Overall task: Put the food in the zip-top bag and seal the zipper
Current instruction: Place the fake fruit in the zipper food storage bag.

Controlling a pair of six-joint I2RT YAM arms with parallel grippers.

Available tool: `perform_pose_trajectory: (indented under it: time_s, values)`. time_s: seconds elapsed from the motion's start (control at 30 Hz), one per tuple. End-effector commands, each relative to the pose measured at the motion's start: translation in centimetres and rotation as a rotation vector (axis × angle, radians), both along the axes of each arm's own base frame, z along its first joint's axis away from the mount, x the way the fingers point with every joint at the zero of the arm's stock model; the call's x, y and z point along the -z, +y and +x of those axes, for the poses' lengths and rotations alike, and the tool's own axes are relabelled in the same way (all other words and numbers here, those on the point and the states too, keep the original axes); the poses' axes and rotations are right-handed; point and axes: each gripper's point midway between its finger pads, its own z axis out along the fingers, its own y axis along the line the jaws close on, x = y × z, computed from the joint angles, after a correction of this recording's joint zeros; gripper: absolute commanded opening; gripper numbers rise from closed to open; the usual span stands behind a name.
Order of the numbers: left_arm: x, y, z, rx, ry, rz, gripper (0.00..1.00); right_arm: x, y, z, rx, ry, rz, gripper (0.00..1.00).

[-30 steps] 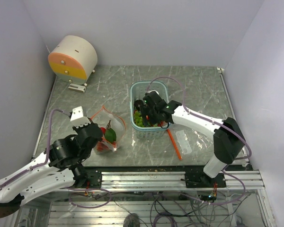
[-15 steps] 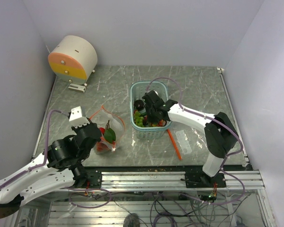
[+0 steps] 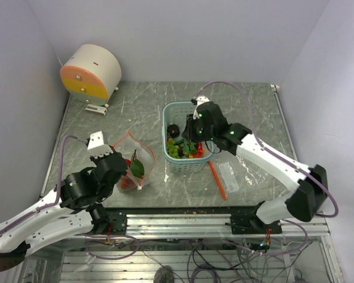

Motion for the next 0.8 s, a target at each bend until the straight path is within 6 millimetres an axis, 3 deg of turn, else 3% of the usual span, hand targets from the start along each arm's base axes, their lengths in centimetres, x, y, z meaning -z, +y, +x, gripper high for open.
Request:
perform_pose_trajectory:
  time_s: [0.0,0.1,0.37,0.53,0.77]
  values:
    - [-1.2,-0.6,0.5,-0.003,-0.035,-0.038,0.07,-5.9,1.4,-1.1,-0.126,-0.124,0.15,0.0]
    - [-0.9,-0.8,0.6,0.001,-0.029,-0.037,0.07,-8.6,2.1,-2.3,-0.206,-0.174,0.224,0.0]
    - [-0.5,-1.5,0.9,0.011,-0.028,-0.041,0.07,-15.5,6.2,-7.7,-0.533,-0.23,0.538,0.0]
    - [-0.4,-2.1,1.1,0.025,-0.023,-0.046,0.07,-16.7,9.3,-10.2,-0.647,-0.237,0.615,0.0]
    - [-0.4,-2.2,1.1,0.025,-0.027,-0.055,0.07,-16.2,13.2,-13.0,-0.749,-0.212,0.636,0.0]
